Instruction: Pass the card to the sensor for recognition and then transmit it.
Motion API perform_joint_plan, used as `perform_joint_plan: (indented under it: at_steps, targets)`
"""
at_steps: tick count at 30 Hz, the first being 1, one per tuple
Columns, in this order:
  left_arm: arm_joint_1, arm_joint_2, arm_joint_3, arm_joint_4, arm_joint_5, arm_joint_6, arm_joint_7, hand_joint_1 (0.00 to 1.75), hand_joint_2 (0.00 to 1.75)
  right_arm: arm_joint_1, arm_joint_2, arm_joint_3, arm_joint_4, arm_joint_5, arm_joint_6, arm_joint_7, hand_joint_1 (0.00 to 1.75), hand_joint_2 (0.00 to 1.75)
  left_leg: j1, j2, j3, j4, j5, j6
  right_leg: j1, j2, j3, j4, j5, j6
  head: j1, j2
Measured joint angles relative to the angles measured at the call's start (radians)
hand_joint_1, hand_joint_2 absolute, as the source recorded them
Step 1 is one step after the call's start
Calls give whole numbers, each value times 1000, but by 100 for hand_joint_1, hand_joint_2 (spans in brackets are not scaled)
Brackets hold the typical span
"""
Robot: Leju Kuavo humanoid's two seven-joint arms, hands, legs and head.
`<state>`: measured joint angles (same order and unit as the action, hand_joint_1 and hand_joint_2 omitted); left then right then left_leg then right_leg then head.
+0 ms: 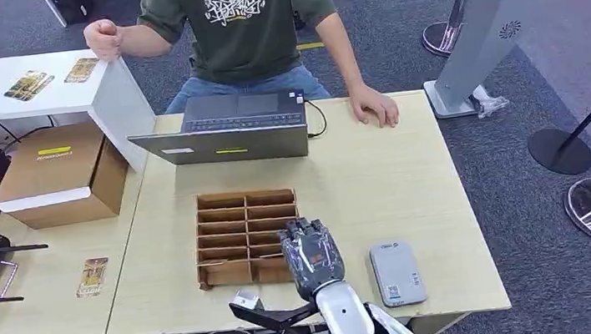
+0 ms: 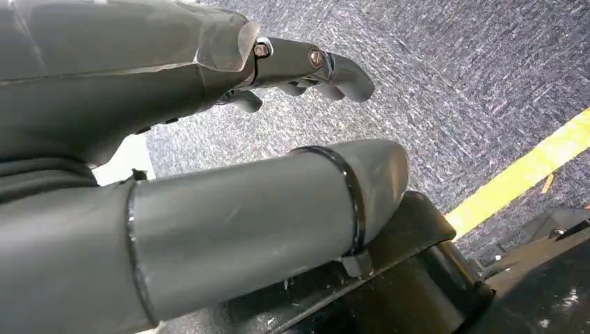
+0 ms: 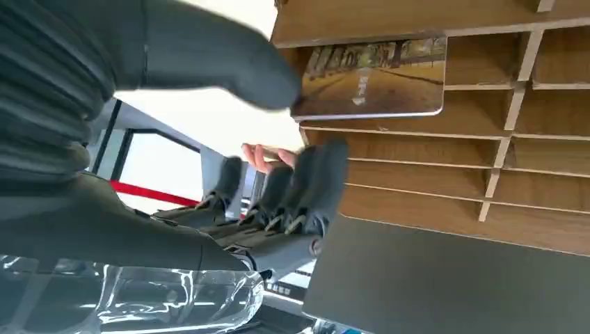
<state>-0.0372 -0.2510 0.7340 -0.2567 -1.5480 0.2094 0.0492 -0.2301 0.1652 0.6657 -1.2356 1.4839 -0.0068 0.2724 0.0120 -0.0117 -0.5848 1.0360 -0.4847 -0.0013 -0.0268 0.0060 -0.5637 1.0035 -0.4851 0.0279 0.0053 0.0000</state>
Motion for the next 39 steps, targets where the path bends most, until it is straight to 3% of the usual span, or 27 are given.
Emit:
perform_joint_plan:
  at_steps: [22,25,26,28,29,30,31,39]
  targets:
    - [0,0,0,0,-1,0,1,0,0,-1,0,-16,-19,-4,-11,13,175,175,0,0,0,0,0,0,0,0,0,0,0,0,0,0]
    - [0,0,0,0,-1,0,1,0,0,0,0,-16,-22,-4,-11,13,168,175,0,0,0,0,0,0,0,0,0,0,0,0,0,0]
    - [0,0,0,0,-1,0,1,0,0,0,0,-16,-23,-4,-11,13,161,175,0,0,0,0,0,0,0,0,0,0,0,0,0,0]
    - [0,0,0,0,-1,0,1,0,0,1,0,-17,-23,-4,-11,13,113,175,0,0,0,0,0,0,0,0,0,0,0,0,0,0]
    - [0,0,0,0,-1,0,1,0,0,2,0,-17,-23,-4,-11,13,101,175,0,0,0,0,0,0,0,0,0,0,0,0,0,0]
    - [0,0,0,0,-1,0,1,0,0,4,0,-18,-24,-4,-11,13,30,175,0,0,0,0,0,0,0,0,0,0,0,0,0,0]
    - [0,0,0,0,-1,0,2,0,0,4,0,-18,-25,-4,-10,13,2,175,0,0,0,0,0,0,0,0,0,0,0,0,0,0]
    - [0,1,-1,1,-1,0,2,0,0,8,0,-24,-25,-5,4,5,0,175,0,0,0,0,0,0,0,0,0,0,0,0,0,0]
